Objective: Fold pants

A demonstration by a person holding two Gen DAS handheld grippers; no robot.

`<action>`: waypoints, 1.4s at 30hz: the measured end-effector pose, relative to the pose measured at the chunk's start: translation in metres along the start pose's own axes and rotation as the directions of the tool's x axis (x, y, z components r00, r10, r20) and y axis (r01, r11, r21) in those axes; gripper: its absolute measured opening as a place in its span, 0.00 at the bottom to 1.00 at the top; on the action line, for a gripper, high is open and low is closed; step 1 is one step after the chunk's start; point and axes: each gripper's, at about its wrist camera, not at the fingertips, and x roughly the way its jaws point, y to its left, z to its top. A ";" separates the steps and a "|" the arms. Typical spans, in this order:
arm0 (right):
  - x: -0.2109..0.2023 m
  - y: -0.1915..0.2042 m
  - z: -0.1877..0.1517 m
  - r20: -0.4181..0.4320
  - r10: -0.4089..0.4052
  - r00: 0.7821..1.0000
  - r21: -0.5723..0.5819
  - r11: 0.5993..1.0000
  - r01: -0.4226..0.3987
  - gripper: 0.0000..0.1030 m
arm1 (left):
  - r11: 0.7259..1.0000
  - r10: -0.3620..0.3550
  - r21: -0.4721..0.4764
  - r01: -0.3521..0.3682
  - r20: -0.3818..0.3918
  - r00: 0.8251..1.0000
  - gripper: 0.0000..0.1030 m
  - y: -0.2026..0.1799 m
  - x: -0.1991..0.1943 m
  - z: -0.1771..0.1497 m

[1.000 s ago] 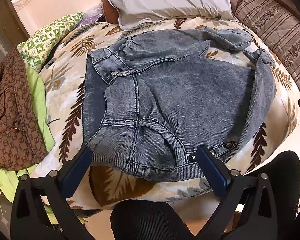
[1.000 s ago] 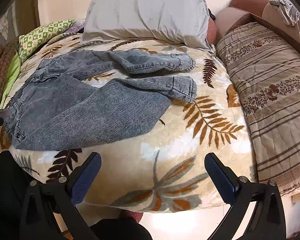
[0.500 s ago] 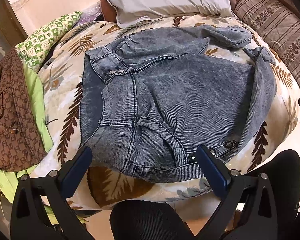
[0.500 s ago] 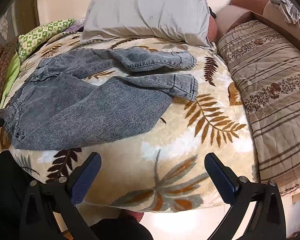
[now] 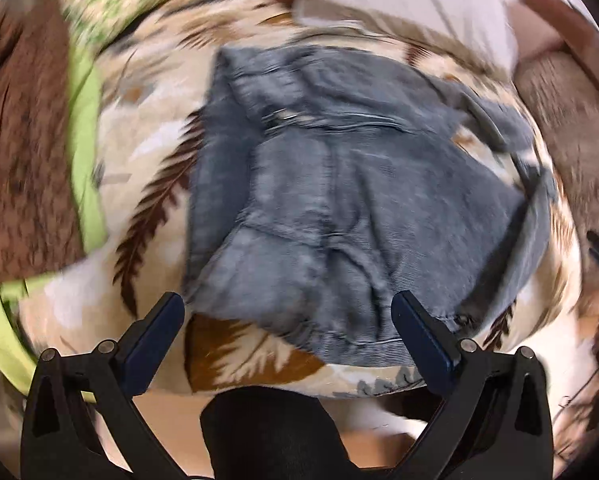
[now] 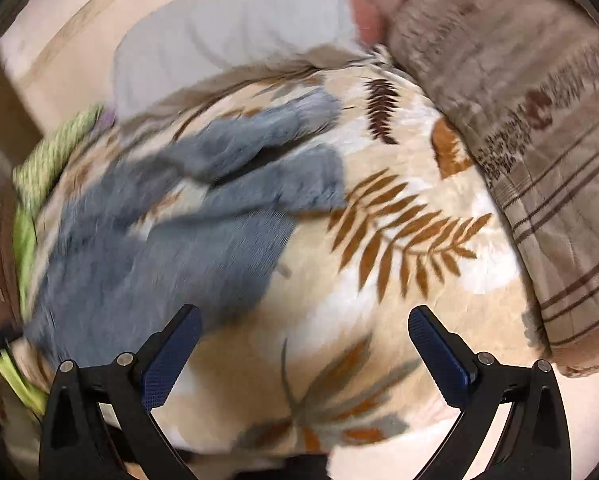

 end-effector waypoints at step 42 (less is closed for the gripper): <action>-0.060 -0.146 -0.035 0.158 -0.003 0.987 0.352 0.935 -0.054 0.63 | 0.970 -0.218 -0.110 0.215 -0.014 0.976 0.39 0.024 -0.010 -0.018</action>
